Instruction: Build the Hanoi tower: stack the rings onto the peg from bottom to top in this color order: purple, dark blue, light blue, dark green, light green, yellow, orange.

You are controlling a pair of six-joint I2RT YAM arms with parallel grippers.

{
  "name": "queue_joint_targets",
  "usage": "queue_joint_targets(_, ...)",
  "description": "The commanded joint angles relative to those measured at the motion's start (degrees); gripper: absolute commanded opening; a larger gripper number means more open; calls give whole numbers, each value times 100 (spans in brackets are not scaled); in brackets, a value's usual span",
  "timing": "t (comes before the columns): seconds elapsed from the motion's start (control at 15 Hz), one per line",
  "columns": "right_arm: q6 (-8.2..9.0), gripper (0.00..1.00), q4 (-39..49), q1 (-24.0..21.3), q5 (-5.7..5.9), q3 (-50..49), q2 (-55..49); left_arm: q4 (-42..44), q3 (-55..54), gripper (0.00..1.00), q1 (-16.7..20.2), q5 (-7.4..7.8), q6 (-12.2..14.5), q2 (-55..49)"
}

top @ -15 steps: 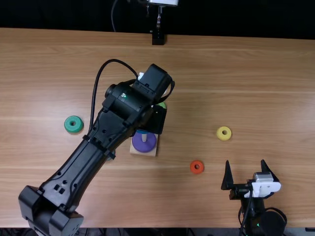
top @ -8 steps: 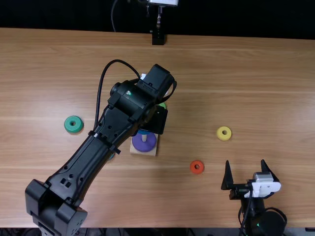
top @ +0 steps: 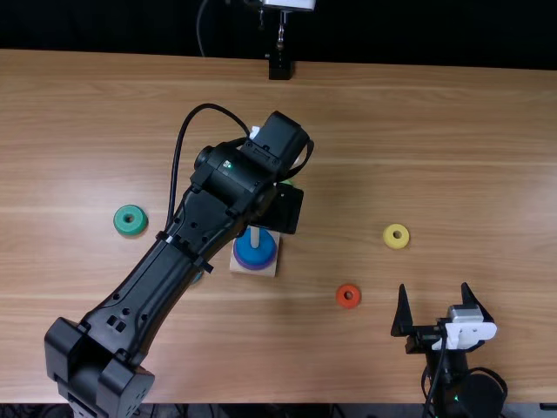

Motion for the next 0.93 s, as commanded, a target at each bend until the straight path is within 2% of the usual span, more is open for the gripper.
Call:
queue_joint_targets(0.0, -10, 100, -24, -73, 1, -75, -69, 227, 81, 100, -17, 7, -36, -129)
queue_joint_targets(0.13, -10, 100, -24, -73, 1, -75, -69, 660, 90, 100, 9, -25, -25, -454)
queue_joint_targets(0.27, -10, 100, -24, -73, 1, -75, -69, 691, 116, 100, 132, -99, -4, -639)
queue_joint_targets(0.4, -10, 100, -24, -73, 1, -75, -69, 776, 29, 100, 457, -162, 7, -1113)
queue_joint_targets(0.53, -10, 100, -24, -73, 1, -75, -69, 965, -815, 100, 888, -404, 17, -1605)
queue_joint_targets(0.67, -10, 100, -24, -73, 1, -75, -69, 1472, -1887, 100, 1134, -415, 28, -2265)
queue_joint_targets(0.8, -10, 100, -24, -73, 1, -75, -69, 2421, -3083, 100, 1407, -383, 70, -2686)
queue_joint_targets(0.87, -10, 100, -24, -73, 1, -75, -69, 2896, -3610, 100, 1486, -373, 175, -2941)
